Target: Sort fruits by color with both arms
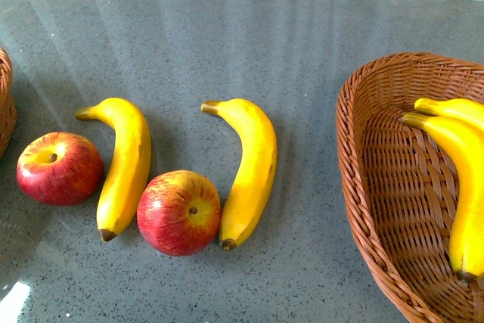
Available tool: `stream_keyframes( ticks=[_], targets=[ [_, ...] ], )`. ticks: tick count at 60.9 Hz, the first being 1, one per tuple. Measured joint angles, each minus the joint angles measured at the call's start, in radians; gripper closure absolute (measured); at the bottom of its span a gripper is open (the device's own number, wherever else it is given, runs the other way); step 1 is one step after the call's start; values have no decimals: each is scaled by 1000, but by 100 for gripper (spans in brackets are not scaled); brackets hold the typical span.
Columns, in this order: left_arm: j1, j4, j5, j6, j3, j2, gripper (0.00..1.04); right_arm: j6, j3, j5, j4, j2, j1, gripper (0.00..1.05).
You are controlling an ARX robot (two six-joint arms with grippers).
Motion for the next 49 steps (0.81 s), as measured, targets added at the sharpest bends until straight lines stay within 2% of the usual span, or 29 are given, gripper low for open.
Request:
stream_keyframes(
  ticks=[3, 10, 26, 36, 49],
  targets=[
    [-69, -64, -93, -126, 57, 145, 9, 0, 0, 0, 0, 0, 0, 9],
    [-127, 83, -95, -220, 138, 384, 9, 0, 0, -1, 0, 0, 0, 9],
    [-196, 339, -63, -151, 282, 803, 9, 0, 0, -1, 0, 0, 0, 9],
    [-258, 416, -41, -106, 321, 992, 9, 0, 0, -1, 0, 0, 0, 9],
    [-272, 460, -35, -93, 322, 1130, 9, 0, 0, -1, 0, 0, 0, 9]
  ],
)
